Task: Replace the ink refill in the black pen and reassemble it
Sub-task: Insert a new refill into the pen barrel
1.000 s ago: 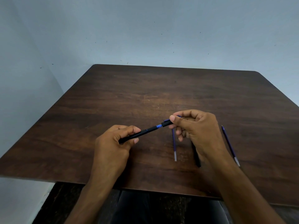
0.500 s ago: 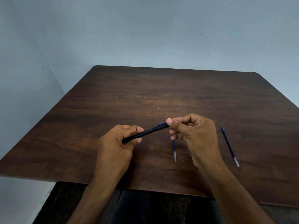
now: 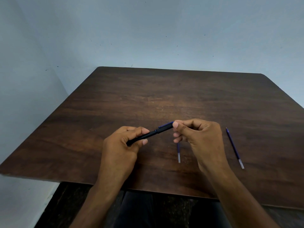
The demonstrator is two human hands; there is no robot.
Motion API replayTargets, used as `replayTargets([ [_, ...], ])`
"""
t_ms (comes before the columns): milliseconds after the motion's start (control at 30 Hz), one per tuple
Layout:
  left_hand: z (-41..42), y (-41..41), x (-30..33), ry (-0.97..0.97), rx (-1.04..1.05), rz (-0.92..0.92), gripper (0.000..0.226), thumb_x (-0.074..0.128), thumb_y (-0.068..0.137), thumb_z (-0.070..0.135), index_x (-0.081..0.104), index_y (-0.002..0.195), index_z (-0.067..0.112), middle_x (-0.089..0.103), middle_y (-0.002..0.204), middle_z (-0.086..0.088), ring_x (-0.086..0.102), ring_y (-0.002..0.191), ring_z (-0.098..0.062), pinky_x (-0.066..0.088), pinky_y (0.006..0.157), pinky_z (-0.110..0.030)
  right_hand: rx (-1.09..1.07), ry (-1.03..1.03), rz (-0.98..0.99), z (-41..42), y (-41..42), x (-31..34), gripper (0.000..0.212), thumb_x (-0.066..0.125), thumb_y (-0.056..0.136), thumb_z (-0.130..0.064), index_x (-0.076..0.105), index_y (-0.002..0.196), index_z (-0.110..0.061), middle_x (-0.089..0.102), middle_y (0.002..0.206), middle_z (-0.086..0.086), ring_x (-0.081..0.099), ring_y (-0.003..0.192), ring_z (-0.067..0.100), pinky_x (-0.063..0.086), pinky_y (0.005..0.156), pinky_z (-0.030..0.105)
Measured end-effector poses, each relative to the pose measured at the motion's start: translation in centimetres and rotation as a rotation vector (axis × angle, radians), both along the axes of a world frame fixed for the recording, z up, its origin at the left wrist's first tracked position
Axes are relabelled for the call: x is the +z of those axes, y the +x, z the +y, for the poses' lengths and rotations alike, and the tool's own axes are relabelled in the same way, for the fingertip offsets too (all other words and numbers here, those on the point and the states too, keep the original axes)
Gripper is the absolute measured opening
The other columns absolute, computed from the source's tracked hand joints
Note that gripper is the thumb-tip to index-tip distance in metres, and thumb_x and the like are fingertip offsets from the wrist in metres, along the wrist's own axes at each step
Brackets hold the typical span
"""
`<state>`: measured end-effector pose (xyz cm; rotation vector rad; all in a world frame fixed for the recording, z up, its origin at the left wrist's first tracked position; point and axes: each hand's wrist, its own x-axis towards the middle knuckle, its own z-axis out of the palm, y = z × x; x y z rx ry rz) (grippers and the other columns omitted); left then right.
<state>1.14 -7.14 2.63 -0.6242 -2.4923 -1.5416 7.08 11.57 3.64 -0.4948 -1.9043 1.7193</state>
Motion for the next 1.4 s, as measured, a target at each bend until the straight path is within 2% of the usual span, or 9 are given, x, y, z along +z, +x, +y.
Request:
replayTargets([
  [200,0.7,0.7,0.0,0.059,0.034,0.062,0.03,0.083,0.074,0.006,0.078,0.096,0.027,0.071,0.09,0.017,0.065,0.088,0.004,0.043,0.076,-0.002,-0.077,0.108,0.027,-0.4,0.2,-0.1,0.009,0.08,0.085,-0.02,0.079,0.076,-0.017,0.077,0.065,-0.002,0.071,0.05,0.017,0.06,0.055,0.026],
  [467,1.0,0.7,0.4,0.014,0.052,0.126,0.03,0.083,0.074,0.008,0.078,0.096,0.028,0.07,0.088,0.018,0.066,0.087,-0.003,0.044,0.077,-0.005,-0.126,0.164,0.006,-0.5,0.2,-0.4,0.015,0.078,0.087,-0.017,0.077,0.072,-0.014,0.075,0.063,-0.002,0.069,0.049,0.015,0.06,0.055,0.031],
  [567,1.1,0.6,0.6,0.005,0.048,0.122,0.03,0.083,0.074,0.008,0.078,0.096,0.028,0.069,0.089,0.018,0.066,0.088,-0.005,0.044,0.078,-0.005,-0.138,0.178,0.012,-0.6,0.1,-0.6,0.017,0.078,0.088,-0.017,0.077,0.071,-0.014,0.074,0.062,-0.002,0.068,0.048,0.015,0.057,0.054,0.028],
  [733,0.9,0.7,0.5,0.033,0.049,0.102,0.029,0.083,0.075,0.008,0.078,0.095,0.029,0.07,0.088,0.019,0.064,0.089,0.005,0.043,0.076,-0.002,-0.107,0.218,0.006,-0.5,-0.1,-0.3,0.014,0.077,0.088,-0.022,0.076,0.074,-0.022,0.075,0.064,-0.006,0.069,0.048,0.01,0.057,0.054,0.021],
  [900,1.0,1.1,0.4,-0.009,0.076,0.109,0.024,0.085,0.074,0.019,0.079,0.095,0.03,0.07,0.083,0.018,0.065,0.085,0.003,0.045,0.074,-0.003,-0.062,0.063,0.054,-0.4,-0.6,0.4,0.005,0.079,0.086,-0.018,0.078,0.082,-0.015,0.077,0.069,0.004,0.074,0.058,0.019,0.064,0.062,0.036],
  [1033,0.8,1.4,0.3,-0.08,0.099,0.148,0.023,0.086,0.072,0.025,0.078,0.093,0.031,0.067,0.079,0.021,0.063,0.083,0.006,0.043,0.071,-0.001,-0.004,-0.144,0.054,-0.6,-1.2,0.5,0.006,0.079,0.084,-0.008,0.077,0.085,-0.002,0.076,0.068,0.013,0.073,0.058,0.024,0.064,0.061,0.038],
  [1133,0.6,1.5,0.5,-0.105,0.111,0.153,0.021,0.085,0.069,0.036,0.078,0.088,0.033,0.065,0.071,0.021,0.063,0.081,0.005,0.044,0.066,-0.003,0.017,-0.189,0.041,-0.8,-1.7,0.5,0.006,0.08,0.084,-0.007,0.077,0.084,-0.001,0.076,0.066,0.013,0.071,0.056,0.023,0.063,0.059,0.033],
  [1233,0.7,1.7,0.5,-0.135,0.113,0.138,0.023,0.08,0.068,0.047,0.079,0.085,0.032,0.066,0.068,0.018,0.063,0.067,0.002,0.048,0.061,-0.009,0.037,-0.2,0.036,-1.1,-2.3,0.5,0.008,0.08,0.083,-0.008,0.078,0.085,-0.001,0.076,0.067,0.014,0.071,0.057,0.023,0.063,0.059,0.032],
  [1400,0.7,1.3,0.3,-0.134,0.136,0.087,0.016,0.082,0.072,0.043,0.08,0.081,0.03,0.07,0.068,0.017,0.064,0.063,0.005,0.055,0.063,-0.019,0.064,-0.178,0.021,-1.4,-2.7,0.3,0.004,0.079,0.084,-0.008,0.078,0.085,-0.004,0.077,0.07,0.016,0.072,0.06,0.026,0.065,0.064,0.039],
])
